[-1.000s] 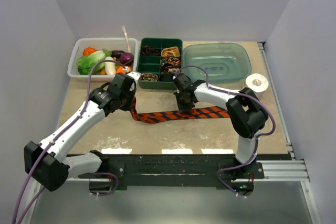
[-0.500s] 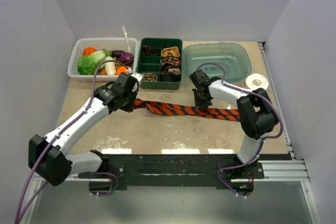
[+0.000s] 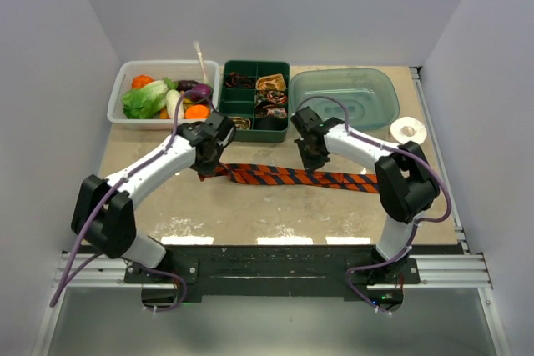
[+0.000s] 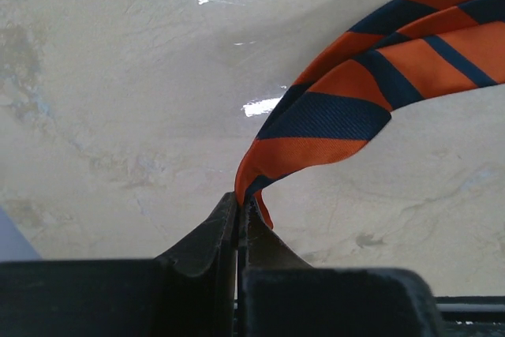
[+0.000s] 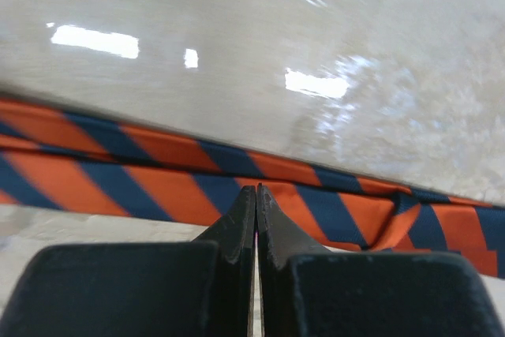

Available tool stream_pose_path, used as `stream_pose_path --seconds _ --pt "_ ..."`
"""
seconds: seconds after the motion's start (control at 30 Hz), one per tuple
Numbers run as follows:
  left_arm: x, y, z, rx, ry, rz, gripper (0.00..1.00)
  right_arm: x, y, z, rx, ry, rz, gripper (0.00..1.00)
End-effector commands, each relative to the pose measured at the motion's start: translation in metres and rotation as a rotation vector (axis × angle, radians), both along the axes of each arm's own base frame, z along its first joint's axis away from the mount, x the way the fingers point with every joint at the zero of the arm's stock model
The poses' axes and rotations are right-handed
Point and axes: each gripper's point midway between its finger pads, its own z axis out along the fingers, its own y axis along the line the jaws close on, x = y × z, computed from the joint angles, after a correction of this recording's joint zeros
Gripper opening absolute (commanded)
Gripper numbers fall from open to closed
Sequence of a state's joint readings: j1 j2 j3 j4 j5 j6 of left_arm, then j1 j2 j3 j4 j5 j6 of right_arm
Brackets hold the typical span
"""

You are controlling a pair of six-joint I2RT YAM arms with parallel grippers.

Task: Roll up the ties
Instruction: Flatten out the tie at the center of the board.

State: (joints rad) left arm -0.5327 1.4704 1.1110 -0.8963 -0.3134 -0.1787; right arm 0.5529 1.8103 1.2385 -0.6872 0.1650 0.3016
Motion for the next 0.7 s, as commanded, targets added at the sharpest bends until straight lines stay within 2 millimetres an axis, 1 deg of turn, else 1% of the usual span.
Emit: stream_pose_path --seconds 0.0,0.03,0.07,0.1,0.13,0.17,0.2,0.23,0.27,0.3,0.33,0.37,0.4,0.43,0.47,0.5,0.53,0.6,0.67 --pt "0.019 0.015 0.008 0.121 -0.037 0.070 0.28 0.006 0.065 0.037 0.089 -0.097 0.228 0.01" --pt "0.022 0.018 0.003 0.150 -0.026 0.082 0.39 0.006 0.076 0.037 0.104 -0.105 0.265 0.06" --pt "0.026 0.021 0.005 0.168 -0.030 0.094 0.65 0.005 0.085 0.035 0.107 -0.105 0.310 0.16" --pt "0.030 0.025 0.006 0.175 -0.035 0.118 0.77 0.001 0.103 0.039 0.125 -0.117 0.368 0.30" --pt "0.036 0.030 0.008 0.213 -0.052 0.136 0.85 0.000 0.114 0.040 0.133 -0.132 0.403 0.39" --pt "0.039 0.035 0.011 0.236 -0.062 0.157 0.94 0.000 0.121 0.036 0.122 -0.136 0.440 0.46" --pt "0.044 0.040 0.016 0.246 -0.081 0.184 0.96 -0.004 0.134 0.038 0.126 -0.148 0.481 0.52" --pt "0.051 0.042 0.026 0.242 -0.111 0.201 0.98 -0.003 0.142 0.038 0.132 -0.165 0.505 0.65" --pt "0.056 0.043 0.033 0.232 -0.134 0.211 0.98 -0.003 0.147 0.036 0.122 -0.174 0.529 0.71" --pt "0.061 0.045 0.040 0.207 -0.153 0.216 0.99 -0.005 0.156 0.033 0.118 -0.177 0.559 0.77" --pt "0.066 0.041 0.056 0.153 -0.200 0.214 0.99 -0.004 0.161 0.031 0.112 -0.191 0.575 0.87" --pt "0.072 0.029 0.062 0.057 -0.226 0.190 0.99 -0.004 0.164 0.029 0.100 -0.196 0.594 0.91" --pt "0.076 0.028 0.070 0.004 -0.246 0.178 0.99 -0.007 0.174 0.023 0.096 -0.196 0.623 0.95" --pt "0.072 0.015 0.081 -0.113 -0.269 0.140 0.99 -0.008 0.178 0.021 0.092 -0.199 0.635 0.99" --pt "0.078 0.009 0.090 -0.182 -0.311 0.122 0.99 -0.005 0.178 0.019 0.055 -0.215 0.662 0.99" --pt "0.080 0.011 0.096 -0.224 -0.331 0.118 0.99 -0.007 0.184 0.017 0.045 -0.220 0.683 0.99" --pt "0.077 0.004 0.103 -0.294 -0.352 0.089 0.99 -0.005 0.185 0.016 0.027 -0.232 0.683 0.99" --pt "0.074 0.004 0.106 -0.328 -0.364 0.075 0.99 -0.002 0.189 0.015 0.017 -0.249 0.698 0.99" --pt "0.070 0.004 0.098 -0.329 -0.346 0.074 0.99 0.002 0.191 0.013 -0.001 -0.262 0.707 0.99"
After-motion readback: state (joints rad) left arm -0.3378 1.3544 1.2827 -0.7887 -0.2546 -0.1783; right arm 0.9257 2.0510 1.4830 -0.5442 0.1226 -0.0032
